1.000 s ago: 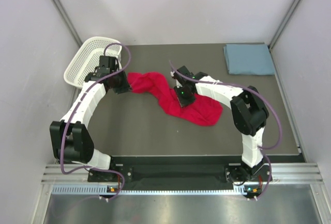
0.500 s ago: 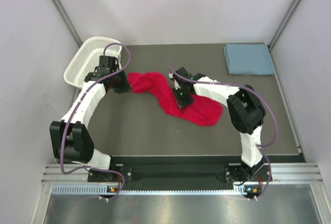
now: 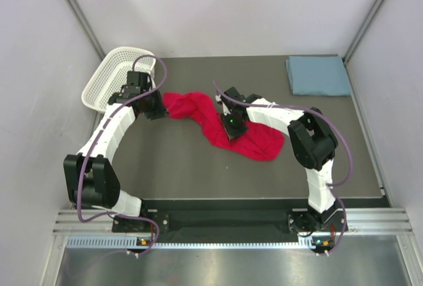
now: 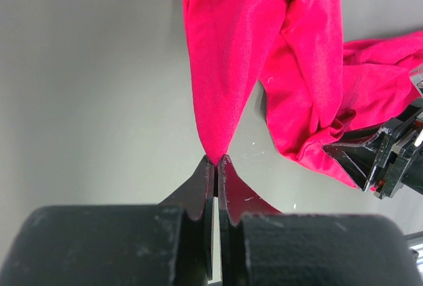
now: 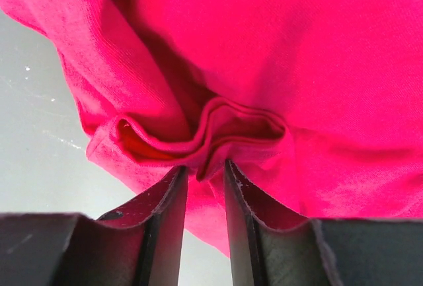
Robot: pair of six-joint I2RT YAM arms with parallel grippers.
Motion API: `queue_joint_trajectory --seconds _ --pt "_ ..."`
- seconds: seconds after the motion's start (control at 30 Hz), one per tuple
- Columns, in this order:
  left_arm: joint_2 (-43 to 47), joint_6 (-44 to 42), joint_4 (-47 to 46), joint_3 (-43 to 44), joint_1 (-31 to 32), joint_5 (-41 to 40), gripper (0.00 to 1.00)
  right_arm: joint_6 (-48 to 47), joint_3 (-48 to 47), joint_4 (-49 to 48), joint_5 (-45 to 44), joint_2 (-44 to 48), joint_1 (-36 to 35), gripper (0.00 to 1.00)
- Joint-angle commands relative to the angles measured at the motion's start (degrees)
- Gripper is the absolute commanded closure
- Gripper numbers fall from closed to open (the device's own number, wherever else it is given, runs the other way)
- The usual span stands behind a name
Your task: Fold and stack the t-shirts
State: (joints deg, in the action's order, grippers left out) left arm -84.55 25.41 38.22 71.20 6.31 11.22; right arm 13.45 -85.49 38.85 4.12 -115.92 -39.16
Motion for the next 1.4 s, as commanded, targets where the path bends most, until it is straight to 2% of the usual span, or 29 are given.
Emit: queue_joint_trajectory --seconds 0.0,0.63,0.83,1.3,1.33,1.37 --pt "-0.1 0.4 -0.8 1.7 -0.1 1.3 1.00 -0.9 -0.2 -1.0 0.1 2.9 0.7 0.71" --pt "0.1 1.7 -0.9 1.7 0.0 1.5 1.00 -2.1 1.0 -1.0 2.5 5.5 3.0 0.75" --pt "0.1 2.2 -1.1 1.9 -0.1 1.8 1.00 -2.1 1.4 -1.8 5.5 3.7 3.7 0.80" --pt "0.2 2.9 -0.7 1.8 0.0 1.7 1.00 -2.3 -0.2 -2.6 7.5 0.9 3.8 0.80" --pt "0.1 3.0 -0.7 1.7 0.0 1.7 1.00 -2.4 -0.2 -2.6 6.4 0.5 3.9 0.81" --pt "0.2 3.0 -0.6 1.7 0.0 1.7 1.00 -2.5 -0.2 -2.7 5.9 0.4 4.2 0.89"
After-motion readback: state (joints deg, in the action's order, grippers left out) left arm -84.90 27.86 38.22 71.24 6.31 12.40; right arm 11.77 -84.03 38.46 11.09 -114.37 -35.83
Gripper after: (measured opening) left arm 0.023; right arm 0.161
